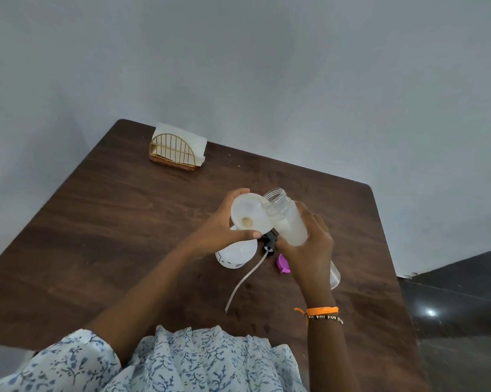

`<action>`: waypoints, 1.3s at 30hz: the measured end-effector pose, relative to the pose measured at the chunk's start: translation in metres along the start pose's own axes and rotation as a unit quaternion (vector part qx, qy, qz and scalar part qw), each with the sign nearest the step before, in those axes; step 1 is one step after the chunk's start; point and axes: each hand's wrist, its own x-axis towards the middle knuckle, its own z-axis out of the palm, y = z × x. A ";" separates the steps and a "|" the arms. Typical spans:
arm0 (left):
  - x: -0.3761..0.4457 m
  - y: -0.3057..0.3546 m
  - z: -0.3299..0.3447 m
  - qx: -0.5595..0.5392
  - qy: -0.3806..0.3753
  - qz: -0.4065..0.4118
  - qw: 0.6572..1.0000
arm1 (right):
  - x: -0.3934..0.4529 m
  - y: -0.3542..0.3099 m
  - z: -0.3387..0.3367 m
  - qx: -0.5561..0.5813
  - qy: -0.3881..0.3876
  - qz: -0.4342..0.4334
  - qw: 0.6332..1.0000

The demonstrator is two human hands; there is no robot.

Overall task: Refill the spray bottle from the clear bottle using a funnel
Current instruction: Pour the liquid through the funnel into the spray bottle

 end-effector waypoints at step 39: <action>0.001 -0.011 0.002 0.003 -0.009 0.014 1.000 | -0.001 -0.001 0.010 -0.106 0.066 -0.034 0.992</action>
